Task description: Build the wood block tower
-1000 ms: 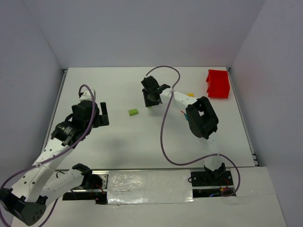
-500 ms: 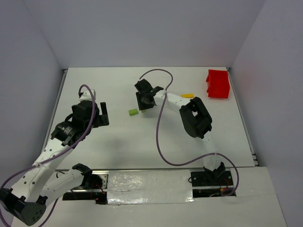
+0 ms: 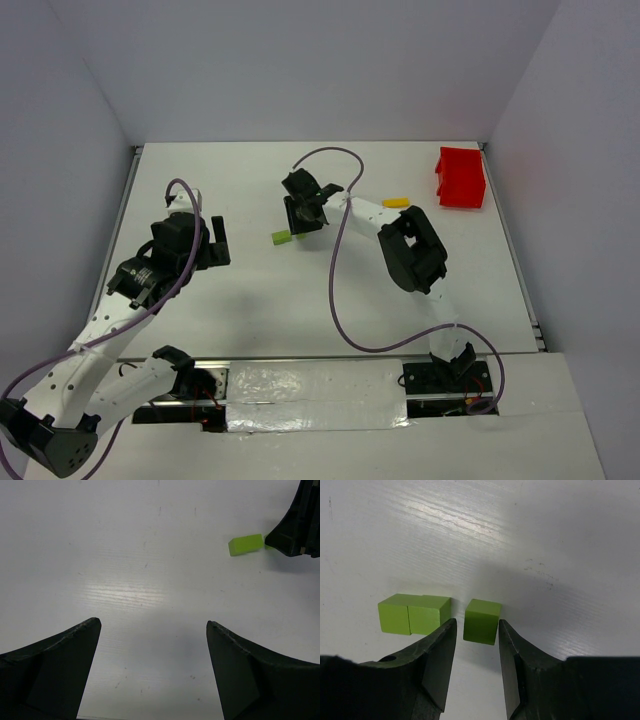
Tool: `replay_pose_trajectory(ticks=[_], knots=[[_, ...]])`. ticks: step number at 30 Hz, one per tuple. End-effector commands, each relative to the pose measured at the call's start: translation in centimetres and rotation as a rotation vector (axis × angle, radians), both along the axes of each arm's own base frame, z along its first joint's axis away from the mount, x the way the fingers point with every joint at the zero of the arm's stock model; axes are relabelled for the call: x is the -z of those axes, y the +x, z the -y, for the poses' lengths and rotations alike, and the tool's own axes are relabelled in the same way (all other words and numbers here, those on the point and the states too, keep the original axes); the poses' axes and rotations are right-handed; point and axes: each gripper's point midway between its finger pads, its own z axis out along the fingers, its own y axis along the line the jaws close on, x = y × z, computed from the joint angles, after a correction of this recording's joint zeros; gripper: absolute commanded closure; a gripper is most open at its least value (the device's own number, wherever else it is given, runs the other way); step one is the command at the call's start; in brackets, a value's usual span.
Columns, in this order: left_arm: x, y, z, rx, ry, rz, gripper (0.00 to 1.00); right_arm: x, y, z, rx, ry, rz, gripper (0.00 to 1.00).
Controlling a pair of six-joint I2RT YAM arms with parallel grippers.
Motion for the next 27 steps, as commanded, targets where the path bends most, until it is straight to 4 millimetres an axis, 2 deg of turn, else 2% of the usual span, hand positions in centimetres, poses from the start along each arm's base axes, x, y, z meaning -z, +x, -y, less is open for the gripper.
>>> replay_pose_trajectory(ticks=[1,14,21,27], knots=[[-0.8,0.4,-0.1,0.003,-0.002,0.037,0.01,-2.1,0.6,-0.7,0.006,0.031,0.042,0.53],[-0.6,0.5,0.1,0.01,-0.006,0.031,0.01,-3.9,1.0,0.0,0.029,0.1,0.047,0.53],[-0.5,0.5,0.2,0.014,-0.004,0.028,0.0,-4.2,1.1,0.6,0.037,0.137,0.043,0.53],[-0.5,0.5,0.2,0.014,-0.003,0.025,0.01,-4.4,1.1,0.0,0.011,0.195,0.023,0.53]])
